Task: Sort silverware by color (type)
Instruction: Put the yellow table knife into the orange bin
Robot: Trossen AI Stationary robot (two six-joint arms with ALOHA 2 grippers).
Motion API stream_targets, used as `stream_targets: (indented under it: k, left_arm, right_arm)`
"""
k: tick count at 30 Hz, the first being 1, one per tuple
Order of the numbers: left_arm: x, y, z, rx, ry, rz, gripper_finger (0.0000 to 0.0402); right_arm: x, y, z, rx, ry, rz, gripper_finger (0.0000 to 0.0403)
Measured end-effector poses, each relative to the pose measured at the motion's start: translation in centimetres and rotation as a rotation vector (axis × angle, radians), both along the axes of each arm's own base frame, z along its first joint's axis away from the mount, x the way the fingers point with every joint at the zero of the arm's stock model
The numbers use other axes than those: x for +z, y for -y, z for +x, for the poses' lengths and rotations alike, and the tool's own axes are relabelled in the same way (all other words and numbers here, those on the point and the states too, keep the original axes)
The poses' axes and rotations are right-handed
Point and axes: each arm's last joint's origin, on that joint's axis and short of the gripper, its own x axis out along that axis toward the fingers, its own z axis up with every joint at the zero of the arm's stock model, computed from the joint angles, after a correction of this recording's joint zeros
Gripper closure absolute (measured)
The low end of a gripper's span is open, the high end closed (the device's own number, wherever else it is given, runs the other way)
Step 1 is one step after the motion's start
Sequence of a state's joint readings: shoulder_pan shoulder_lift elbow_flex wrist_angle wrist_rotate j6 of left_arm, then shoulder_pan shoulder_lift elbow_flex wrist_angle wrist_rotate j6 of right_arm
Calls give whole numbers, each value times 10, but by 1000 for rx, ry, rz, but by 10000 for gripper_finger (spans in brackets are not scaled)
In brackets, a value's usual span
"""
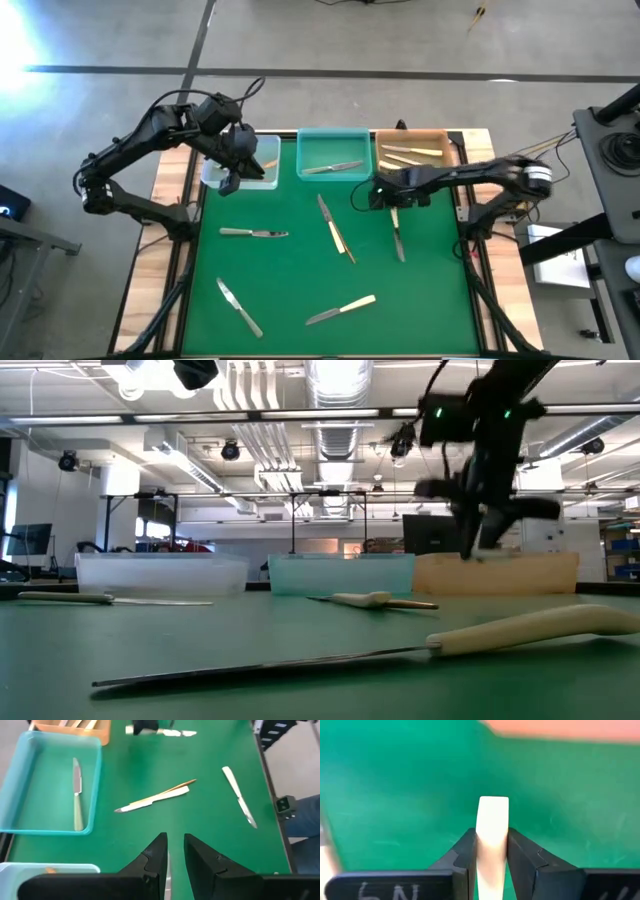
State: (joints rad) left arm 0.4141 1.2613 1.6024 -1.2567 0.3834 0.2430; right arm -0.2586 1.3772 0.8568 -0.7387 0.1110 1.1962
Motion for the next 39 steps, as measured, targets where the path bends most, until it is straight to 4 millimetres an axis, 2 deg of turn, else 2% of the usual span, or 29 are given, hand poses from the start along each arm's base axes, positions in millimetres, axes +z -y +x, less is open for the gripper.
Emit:
stream_targets:
  k: [4,7,10,13,19,22,27,32,36,39]
  left_arm:
    - [0,-2,1,49,-4,25,354]
    - [3,-4,4,74,33,68,354]
    - [9,-7,9,80,110,99,354]
    - [16,-9,15,98,205,119,354]
    - [27,-12,22,149,329,106,354]
    - [28,-13,23,163,345,93,354]
    - [29,-13,23,195,356,57,354]
    - [30,-13,24,246,367,-10,354]
    - [30,-13,24,276,365,-50,354]
    - [30,-13,24,289,364,-67,354]
  right_arm:
    - [39,-8,-16,80,125,-140,332]
    - [63,-7,-31,160,149,-341,332]
    - [80,1,-44,275,50,-600,332]
    - [93,13,-51,366,-33,-780,333]
    - [111,44,-57,503,-99,-963,332]
    - [110,60,-61,648,-176,-977,332]
    - [93,87,-65,879,-284,-911,332]
    - [72,106,-61,955,-342,-822,332]
    - [60,112,-56,977,-359,-772,332]
    - [58,115,-54,930,-342,-752,332]
